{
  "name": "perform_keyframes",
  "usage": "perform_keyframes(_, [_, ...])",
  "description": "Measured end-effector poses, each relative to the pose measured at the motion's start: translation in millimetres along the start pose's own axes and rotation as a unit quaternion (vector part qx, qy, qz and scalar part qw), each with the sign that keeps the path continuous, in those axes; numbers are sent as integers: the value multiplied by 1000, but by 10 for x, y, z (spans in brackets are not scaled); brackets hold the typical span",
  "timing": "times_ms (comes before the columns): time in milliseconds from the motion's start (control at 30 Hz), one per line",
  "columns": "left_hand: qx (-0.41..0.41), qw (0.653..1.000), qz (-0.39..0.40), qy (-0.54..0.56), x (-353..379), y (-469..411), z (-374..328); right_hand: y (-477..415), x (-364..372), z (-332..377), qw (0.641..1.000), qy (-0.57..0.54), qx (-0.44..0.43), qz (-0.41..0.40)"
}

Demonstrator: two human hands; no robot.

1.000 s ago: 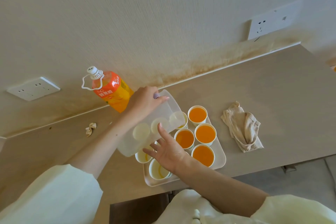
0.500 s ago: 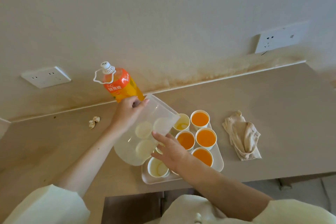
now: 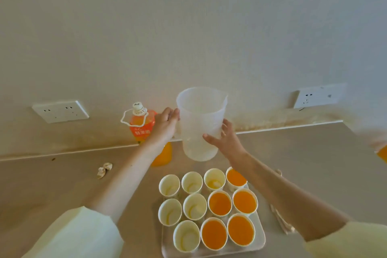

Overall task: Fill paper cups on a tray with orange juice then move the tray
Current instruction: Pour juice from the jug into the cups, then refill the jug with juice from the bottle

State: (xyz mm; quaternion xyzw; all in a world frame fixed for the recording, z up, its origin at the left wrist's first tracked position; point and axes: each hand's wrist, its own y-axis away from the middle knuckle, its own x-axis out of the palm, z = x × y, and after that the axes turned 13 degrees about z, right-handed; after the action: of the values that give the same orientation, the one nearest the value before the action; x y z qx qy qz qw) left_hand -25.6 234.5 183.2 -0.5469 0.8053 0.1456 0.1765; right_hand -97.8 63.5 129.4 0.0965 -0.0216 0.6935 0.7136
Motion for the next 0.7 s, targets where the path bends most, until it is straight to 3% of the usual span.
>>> perform_keyframes(167, [-87, 985, 49, 141, 290, -430, 336, -339, -309, -136, 995, 82, 55, -29])
perform_keyframes(300, [-127, 982, 54, 132, 530, -597, 666, -521, -401, -409, 986, 92, 128, -47])
perform_keyframes(600, [-143, 984, 52, 88, 703, -693, 1141, -646, -501, -793, 971, 156, 173, -58])
perform_keyframes(700, [-143, 984, 51, 94, 698, -696, 1158, -699, -497, -829, 969, 131, 202, -53])
